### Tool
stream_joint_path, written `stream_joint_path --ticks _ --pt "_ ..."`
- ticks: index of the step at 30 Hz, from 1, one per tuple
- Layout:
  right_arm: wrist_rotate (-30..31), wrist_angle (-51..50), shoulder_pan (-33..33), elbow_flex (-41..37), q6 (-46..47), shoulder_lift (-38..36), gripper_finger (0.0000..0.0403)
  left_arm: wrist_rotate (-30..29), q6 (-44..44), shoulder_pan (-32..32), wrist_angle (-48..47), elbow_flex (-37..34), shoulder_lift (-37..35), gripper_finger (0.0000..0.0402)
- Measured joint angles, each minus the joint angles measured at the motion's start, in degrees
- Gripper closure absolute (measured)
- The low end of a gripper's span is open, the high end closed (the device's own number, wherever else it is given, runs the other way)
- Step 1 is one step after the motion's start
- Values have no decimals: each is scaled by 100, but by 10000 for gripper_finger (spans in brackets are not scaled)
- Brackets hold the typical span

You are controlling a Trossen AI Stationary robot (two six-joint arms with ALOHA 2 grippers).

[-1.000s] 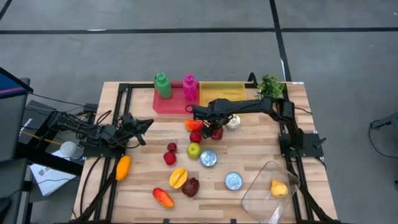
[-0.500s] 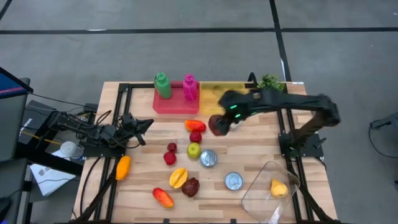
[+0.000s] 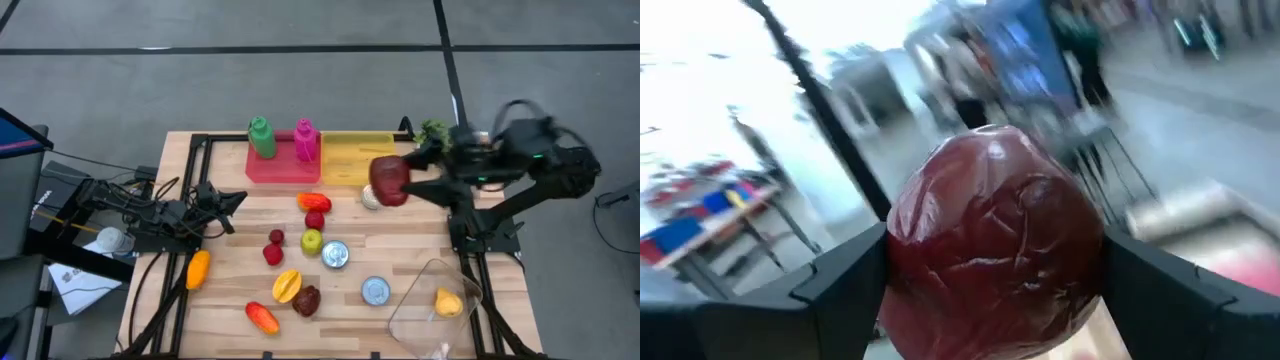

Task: Pick & Place Food Item
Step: Put the apple into the transparent bin

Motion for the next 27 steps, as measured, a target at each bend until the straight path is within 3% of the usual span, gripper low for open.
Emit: stream_joint_path --ticks 6,16,22,27 --pt "-36 684 458 2 -968 -310 82 -2 0 2 -2 0 2 401" --pt "-34 874 585 0 -1443 -347 82 0 0 2 -1 0 2 401" --pt "-325 1344 585 0 -1678 -347 81 -1 0 2 -1 0 2 401" --pt "-331 913 581 -2 -1576 -430 81 0 0 2 -2 0 2 401"
